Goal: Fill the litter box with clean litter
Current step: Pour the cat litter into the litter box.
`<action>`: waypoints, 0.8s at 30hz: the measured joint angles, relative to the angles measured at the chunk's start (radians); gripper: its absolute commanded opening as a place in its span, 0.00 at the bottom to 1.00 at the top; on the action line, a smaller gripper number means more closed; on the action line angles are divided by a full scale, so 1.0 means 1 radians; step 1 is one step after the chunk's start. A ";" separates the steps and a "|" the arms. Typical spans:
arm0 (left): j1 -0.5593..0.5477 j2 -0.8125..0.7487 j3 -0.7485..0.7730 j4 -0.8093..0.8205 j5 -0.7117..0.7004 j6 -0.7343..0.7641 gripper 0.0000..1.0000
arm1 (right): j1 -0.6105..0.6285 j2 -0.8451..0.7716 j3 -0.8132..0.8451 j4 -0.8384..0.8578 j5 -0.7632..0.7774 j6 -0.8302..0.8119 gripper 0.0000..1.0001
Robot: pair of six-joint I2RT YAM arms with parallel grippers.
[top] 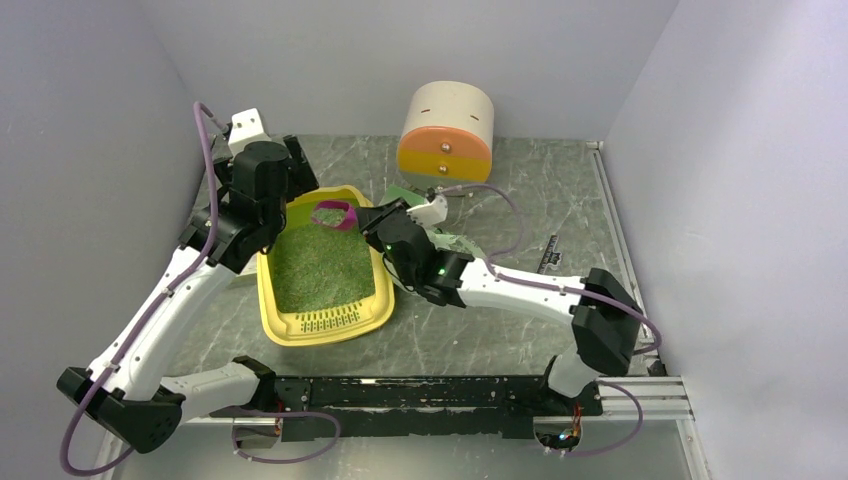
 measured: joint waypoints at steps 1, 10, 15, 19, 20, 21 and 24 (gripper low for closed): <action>0.000 -0.002 0.000 0.000 0.000 0.000 0.97 | 0.000 0.014 0.013 -0.002 -0.004 -0.007 0.00; -0.005 -0.003 0.000 -0.001 -0.007 0.003 0.97 | 0.000 0.168 0.161 -0.040 -0.060 -0.087 0.00; -0.005 -0.003 0.000 0.000 -0.007 0.007 0.97 | 0.000 0.234 0.241 -0.052 -0.089 -0.111 0.00; -0.005 -0.004 0.000 0.000 -0.007 0.013 0.97 | 0.000 0.264 0.262 -0.061 -0.091 -0.111 0.00; -0.005 -0.005 0.000 0.000 -0.007 0.014 0.97 | 0.000 0.268 0.262 -0.066 -0.085 -0.111 0.00; -0.005 -0.006 0.000 0.000 -0.007 0.015 0.97 | 0.000 0.272 0.262 -0.071 -0.078 -0.110 0.00; -0.005 -0.009 0.000 0.001 -0.006 0.016 0.97 | 0.000 0.279 0.271 -0.102 -0.040 -0.105 0.00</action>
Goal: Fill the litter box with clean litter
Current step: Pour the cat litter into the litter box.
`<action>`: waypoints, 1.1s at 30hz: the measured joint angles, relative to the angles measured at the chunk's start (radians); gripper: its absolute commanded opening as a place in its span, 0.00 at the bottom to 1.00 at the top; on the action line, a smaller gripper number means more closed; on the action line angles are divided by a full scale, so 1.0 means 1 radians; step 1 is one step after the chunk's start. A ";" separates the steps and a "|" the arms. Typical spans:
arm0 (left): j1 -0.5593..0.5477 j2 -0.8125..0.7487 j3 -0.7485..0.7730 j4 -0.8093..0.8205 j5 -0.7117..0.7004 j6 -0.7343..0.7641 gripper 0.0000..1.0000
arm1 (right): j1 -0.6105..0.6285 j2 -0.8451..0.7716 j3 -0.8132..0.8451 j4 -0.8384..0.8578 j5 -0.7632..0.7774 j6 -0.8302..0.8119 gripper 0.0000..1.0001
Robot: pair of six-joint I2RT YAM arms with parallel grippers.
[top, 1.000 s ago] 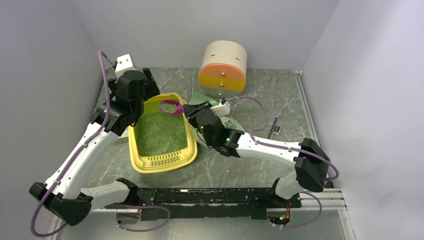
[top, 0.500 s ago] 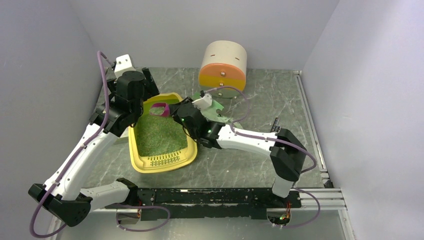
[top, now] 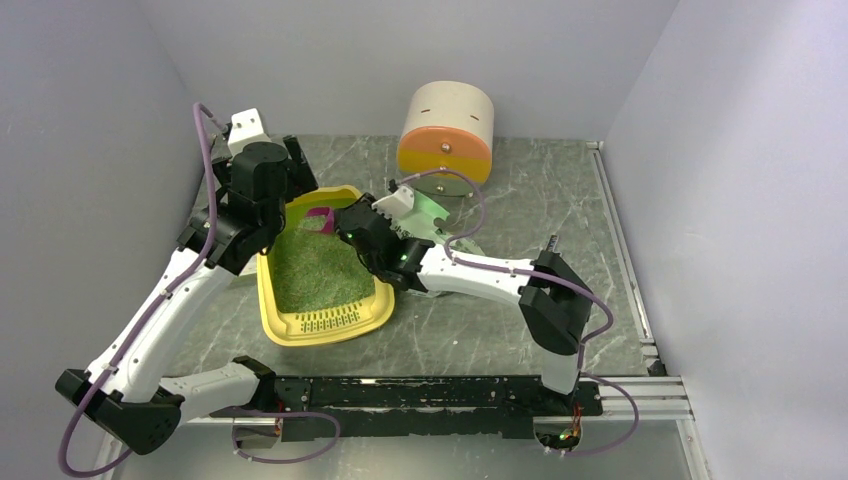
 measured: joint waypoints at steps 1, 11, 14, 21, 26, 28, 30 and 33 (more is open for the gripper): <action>0.000 0.000 0.000 0.000 0.000 0.001 0.97 | 0.000 0.000 0.000 -0.006 0.016 0.003 0.00; -0.003 0.000 0.000 0.002 0.012 0.006 0.97 | -0.006 -0.068 -0.048 -0.045 0.130 0.006 0.00; -0.003 0.000 0.000 0.002 0.018 0.006 0.97 | -0.006 -0.098 -0.058 -0.049 0.161 -0.018 0.00; -0.003 0.000 -0.002 0.004 0.029 0.006 0.97 | -0.002 -0.127 -0.060 -0.063 0.215 -0.083 0.00; -0.003 0.000 -0.003 0.006 0.033 0.006 0.97 | 0.000 -0.130 -0.060 -0.063 0.225 -0.134 0.00; -0.003 0.001 -0.005 0.008 0.034 0.006 0.98 | 0.002 -0.129 -0.058 -0.063 0.225 -0.163 0.00; -0.003 0.000 -0.007 0.009 0.034 0.006 0.97 | 0.006 -0.123 -0.043 -0.069 0.227 -0.193 0.00; -0.004 0.000 -0.008 0.009 0.034 0.006 0.97 | 0.021 -0.097 0.011 -0.087 0.244 -0.253 0.00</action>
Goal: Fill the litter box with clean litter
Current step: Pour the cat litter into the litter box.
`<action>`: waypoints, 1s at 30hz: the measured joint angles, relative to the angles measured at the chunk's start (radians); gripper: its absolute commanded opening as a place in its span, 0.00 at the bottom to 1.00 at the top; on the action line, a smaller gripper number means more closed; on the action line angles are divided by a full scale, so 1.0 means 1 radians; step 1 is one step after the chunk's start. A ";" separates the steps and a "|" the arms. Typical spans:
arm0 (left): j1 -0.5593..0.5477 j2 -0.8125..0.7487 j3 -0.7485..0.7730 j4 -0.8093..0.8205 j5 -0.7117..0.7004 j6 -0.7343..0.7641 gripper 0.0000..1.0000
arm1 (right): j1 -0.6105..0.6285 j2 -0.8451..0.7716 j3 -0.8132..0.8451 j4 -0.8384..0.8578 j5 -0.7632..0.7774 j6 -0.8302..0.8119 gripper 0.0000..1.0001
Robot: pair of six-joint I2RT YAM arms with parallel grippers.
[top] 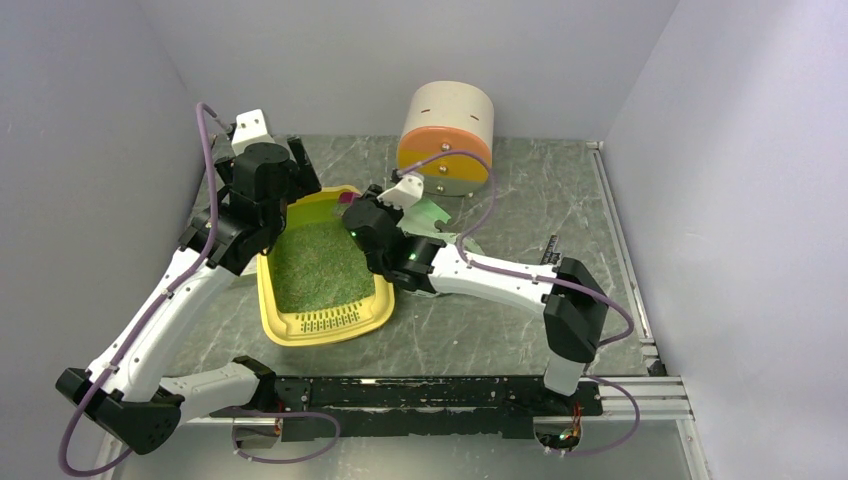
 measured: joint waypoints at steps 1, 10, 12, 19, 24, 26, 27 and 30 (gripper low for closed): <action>0.000 0.000 0.000 0.000 0.000 0.000 0.97 | 0.008 0.007 0.015 -0.004 0.005 -0.024 0.00; 0.000 -0.002 0.000 0.000 0.000 0.000 0.97 | 0.051 0.030 0.077 0.003 -0.007 -0.232 0.00; 0.000 -0.005 0.000 0.000 -0.001 -0.001 0.97 | 0.051 0.030 0.077 0.003 -0.019 -0.258 0.00; 0.000 -0.020 0.000 0.000 -0.014 -0.013 0.97 | 0.050 -0.008 0.054 0.021 -0.100 -0.354 0.00; 0.000 -0.027 0.000 0.000 -0.016 -0.019 0.97 | 0.050 -0.116 0.028 0.024 -0.200 -0.400 0.00; 0.000 -0.028 0.000 0.000 -0.016 -0.019 0.97 | 0.048 -0.170 0.026 0.018 -0.248 -0.409 0.00; 0.000 -0.028 0.000 0.001 -0.016 -0.019 0.97 | 0.047 -0.201 0.027 0.006 -0.275 -0.408 0.00; 0.000 -0.026 0.000 0.008 -0.009 -0.017 0.97 | 0.037 -0.288 0.032 -0.055 -0.333 -0.398 0.00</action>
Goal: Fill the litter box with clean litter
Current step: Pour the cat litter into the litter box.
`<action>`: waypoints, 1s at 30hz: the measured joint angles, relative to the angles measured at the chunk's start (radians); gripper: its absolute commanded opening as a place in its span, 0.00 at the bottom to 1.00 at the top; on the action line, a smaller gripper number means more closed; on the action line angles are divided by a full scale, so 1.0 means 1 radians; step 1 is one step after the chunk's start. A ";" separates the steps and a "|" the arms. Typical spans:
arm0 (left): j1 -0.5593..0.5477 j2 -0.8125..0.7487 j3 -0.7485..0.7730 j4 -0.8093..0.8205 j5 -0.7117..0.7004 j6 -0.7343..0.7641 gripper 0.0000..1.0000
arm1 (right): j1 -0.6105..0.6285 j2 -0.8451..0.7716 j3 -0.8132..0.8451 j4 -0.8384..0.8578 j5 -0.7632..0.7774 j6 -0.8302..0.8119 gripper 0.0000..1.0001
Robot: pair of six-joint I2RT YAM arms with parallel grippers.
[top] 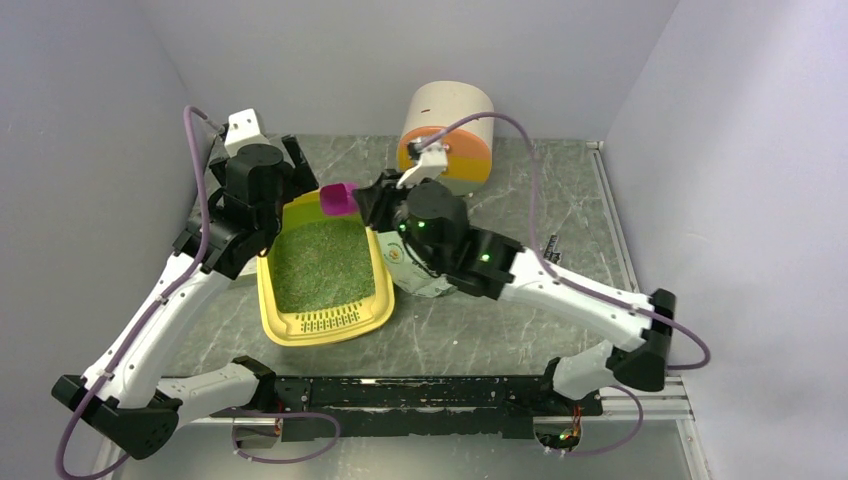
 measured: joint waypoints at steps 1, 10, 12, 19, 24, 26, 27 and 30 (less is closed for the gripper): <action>0.000 0.002 0.000 0.004 0.004 0.003 0.97 | -0.006 -0.030 0.000 -0.029 -0.017 0.009 0.00; 0.000 0.016 0.000 0.043 0.063 0.037 0.95 | -0.218 -0.282 -0.088 -0.296 -0.279 0.139 0.00; 0.000 0.010 -0.011 0.084 0.120 0.071 0.95 | -0.265 -0.326 -0.116 -0.333 -0.343 0.153 0.00; 0.000 -0.027 -0.071 0.179 0.480 0.179 0.97 | -0.434 -0.394 -0.171 -0.348 -0.560 0.182 0.00; 0.087 0.043 0.012 0.140 0.822 0.216 0.97 | -0.607 -0.399 -0.288 -0.192 -0.815 0.263 0.00; 0.169 0.055 0.016 0.122 0.944 0.225 0.97 | -0.674 -0.396 -0.351 -0.104 -0.924 0.316 0.00; 0.203 0.060 0.019 0.116 1.001 0.224 0.97 | -0.700 -0.395 -0.378 -0.063 -0.970 0.343 0.00; 0.261 0.071 0.008 0.144 1.186 0.181 0.94 | -0.756 -0.391 -0.425 0.027 -1.076 0.409 0.00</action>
